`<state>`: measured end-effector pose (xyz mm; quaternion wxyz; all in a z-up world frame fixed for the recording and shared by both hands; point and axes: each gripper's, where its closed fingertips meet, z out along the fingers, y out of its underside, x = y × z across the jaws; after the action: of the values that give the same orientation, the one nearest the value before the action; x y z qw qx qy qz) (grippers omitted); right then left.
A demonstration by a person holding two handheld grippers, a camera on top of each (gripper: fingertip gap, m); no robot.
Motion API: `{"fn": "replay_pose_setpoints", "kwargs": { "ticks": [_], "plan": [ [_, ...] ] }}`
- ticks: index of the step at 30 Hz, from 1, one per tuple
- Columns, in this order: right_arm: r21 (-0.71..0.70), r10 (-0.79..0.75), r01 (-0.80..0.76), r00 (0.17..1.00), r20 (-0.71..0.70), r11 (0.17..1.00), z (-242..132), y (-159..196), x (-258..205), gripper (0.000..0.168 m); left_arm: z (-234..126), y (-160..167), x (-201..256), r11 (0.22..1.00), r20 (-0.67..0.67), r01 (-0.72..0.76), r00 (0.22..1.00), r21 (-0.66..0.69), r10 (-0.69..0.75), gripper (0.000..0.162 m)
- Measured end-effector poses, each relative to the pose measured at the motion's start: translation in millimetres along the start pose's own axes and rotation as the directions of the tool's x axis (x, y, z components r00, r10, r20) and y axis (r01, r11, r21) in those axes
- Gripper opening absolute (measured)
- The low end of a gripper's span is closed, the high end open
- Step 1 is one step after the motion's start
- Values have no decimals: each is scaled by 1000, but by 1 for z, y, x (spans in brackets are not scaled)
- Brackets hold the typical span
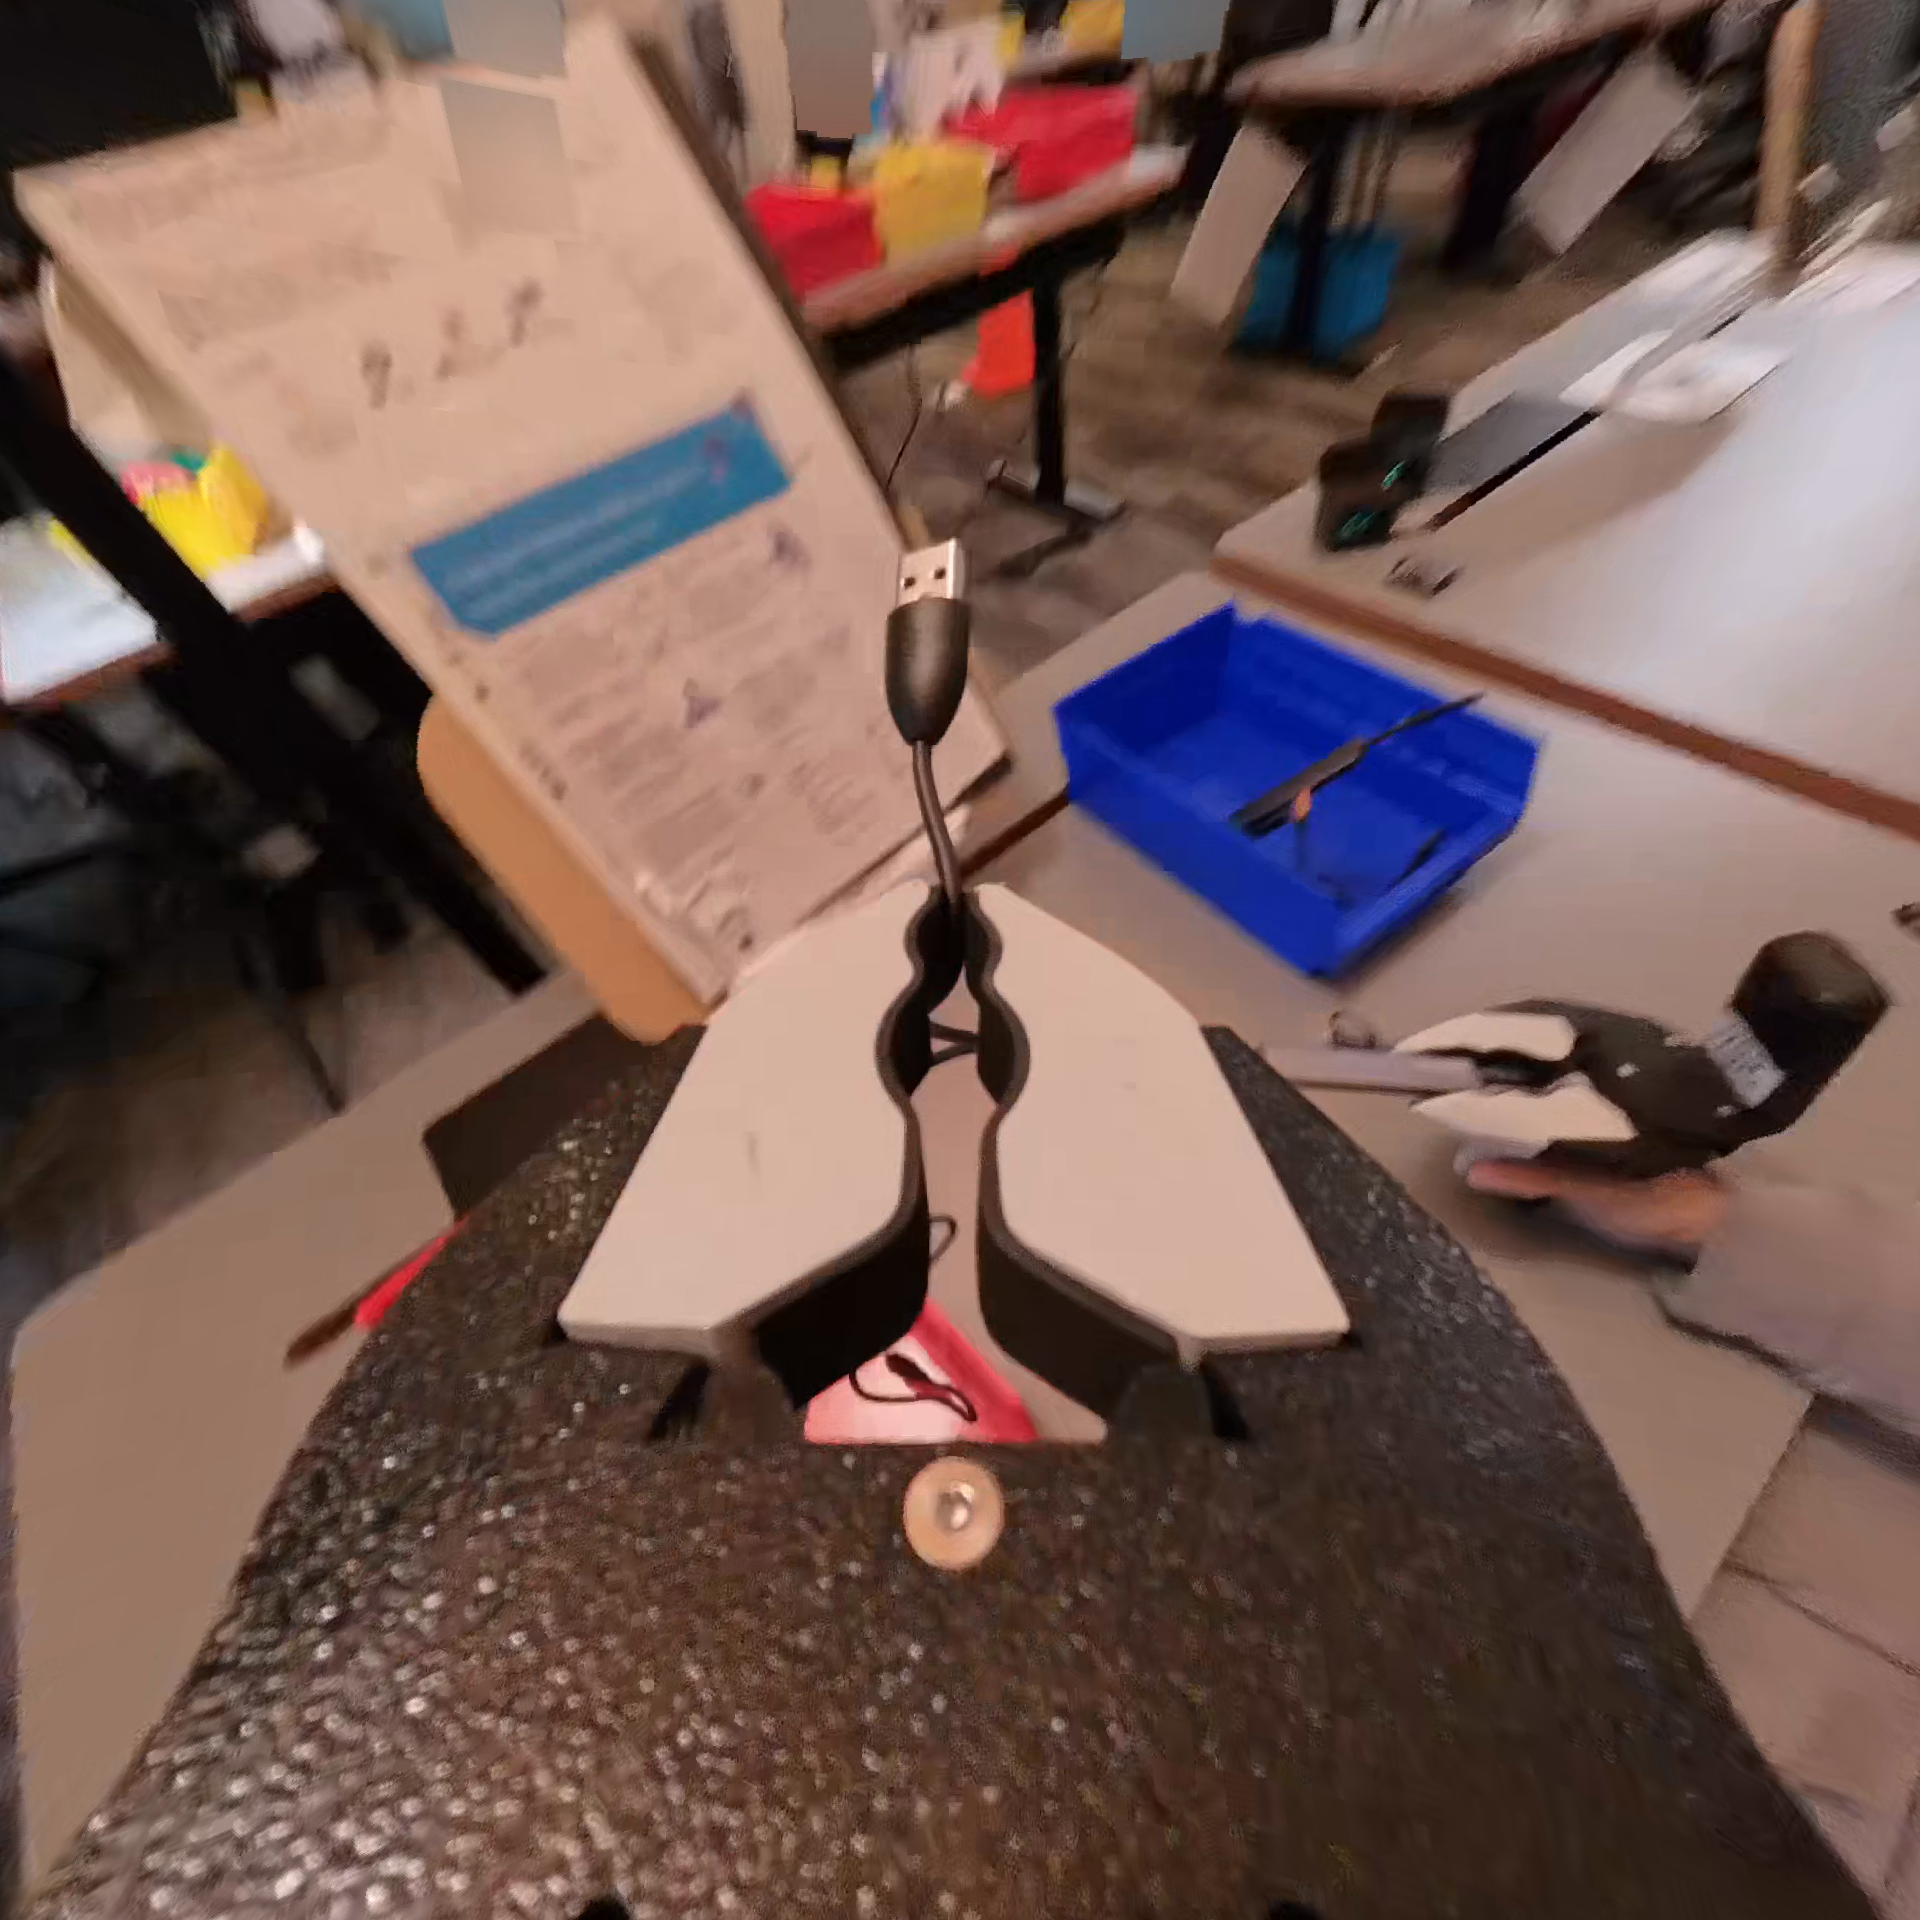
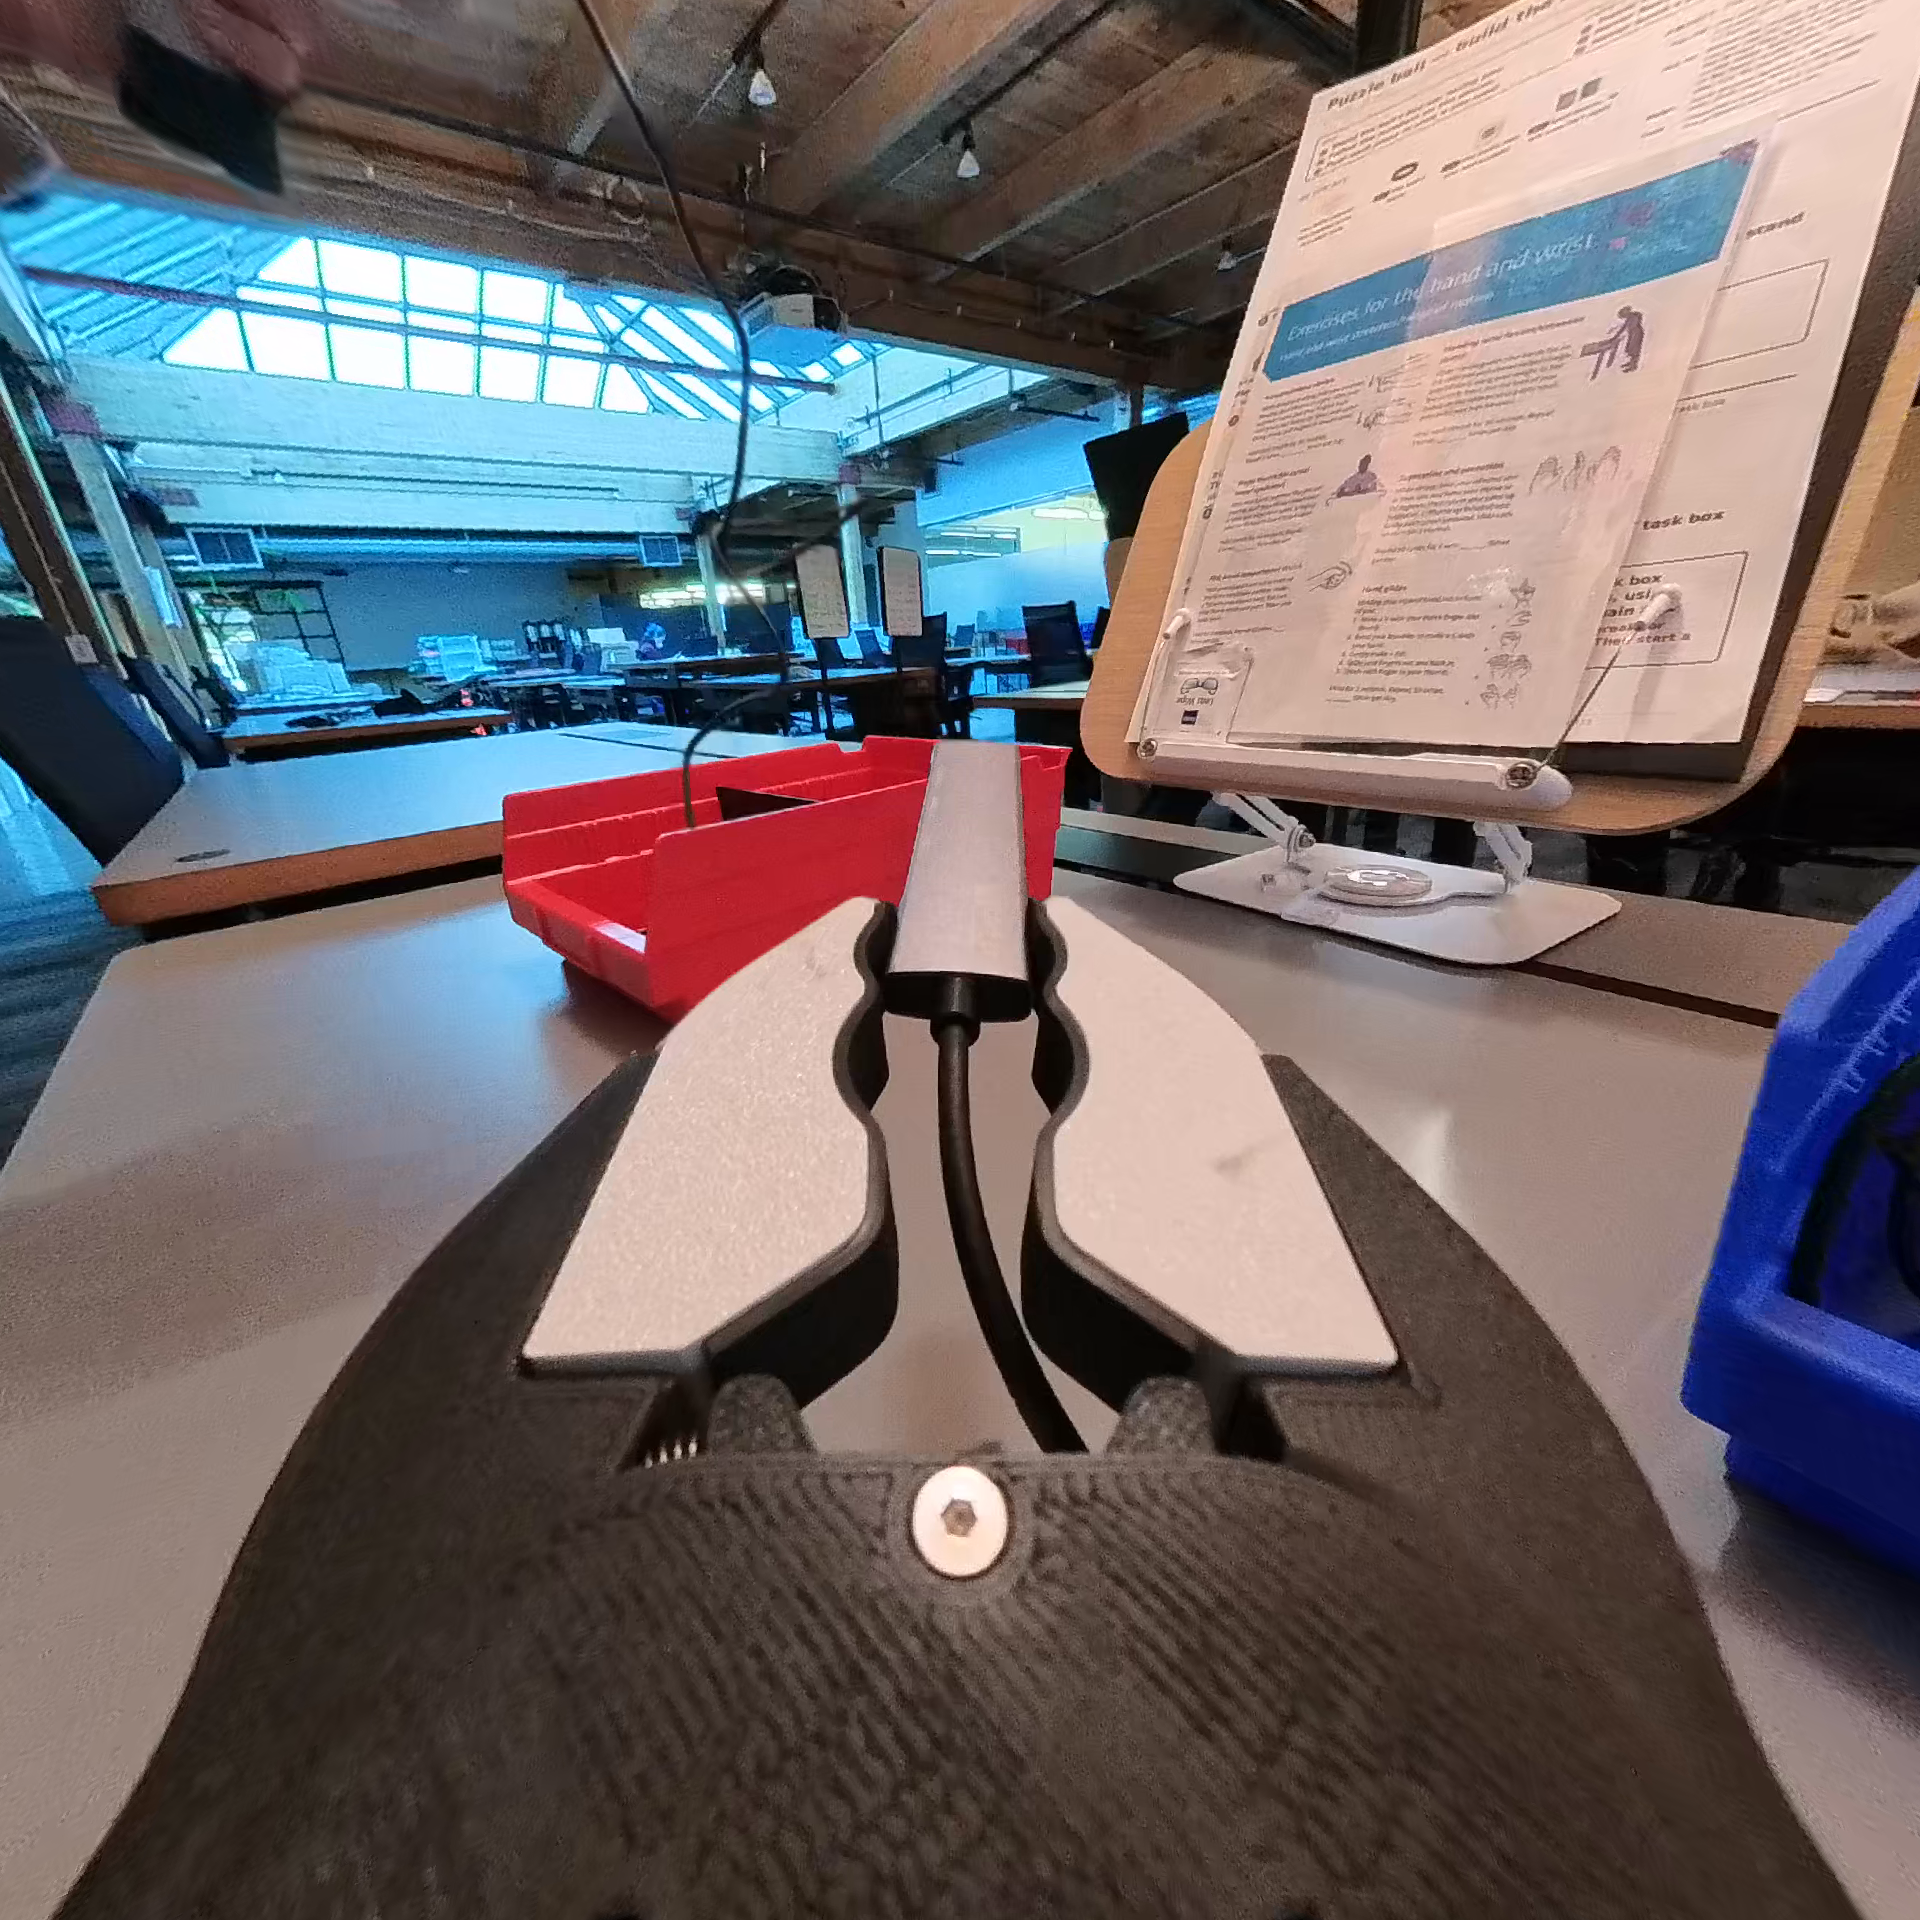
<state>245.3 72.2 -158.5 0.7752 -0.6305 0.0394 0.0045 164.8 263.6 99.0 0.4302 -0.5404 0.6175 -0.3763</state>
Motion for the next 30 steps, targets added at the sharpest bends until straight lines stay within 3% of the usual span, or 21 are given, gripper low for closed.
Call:
{"fn": "replay_pose_setpoints", "kwargs": {
  "ticks": [8, 12, 16, 18, 21, 23, 26, 30],
  "plan": [
    [83, 114, -112, 993, -13, 990, -9, -9, 15, 24, -52, -100, 47, 906, -5, -46, 999, 420, 52, 2],
    [75, 104, -103, 995, -9, 992, -8, -8, 13, 24, -76, -152, 37, 861, 83, -110, 993, 496, 79, 2],
    [75, 94, -92, 995, -16, 993, -8, -8, 13, 24, -77, -175, 53, 857, -62, -23, 996, 515, 65, 2],
    [94, 110, -107, 994, -21, 990, -10, -10, 16, 24, -65, -161, 62, 871, -112, -4, 991, 491, 68, 3],
    [138, 144, -137, 988, -45, 981, -15, -14, 23, 24, -34, -114, 76, 896, -180, 41, 983, 443, 44, 2],
    [148, 158, -150, 987, -42, 978, -16, -15, 25, 24, -11, -70, 93, 911, -253, 72, 967, 407, 37, 2],
    [137, 148, -143, 989, -29, 980, -15, -14, 22, 24, 16, 10, 126, 923, -307, -41, 937, 382, 168, 3],
    [137, 142, -138, 990, -25, 981, -15, -15, 21, 24, 13, 110, 175, 920, -509, -160, 792, 359, 337, 2]
  ]
}}
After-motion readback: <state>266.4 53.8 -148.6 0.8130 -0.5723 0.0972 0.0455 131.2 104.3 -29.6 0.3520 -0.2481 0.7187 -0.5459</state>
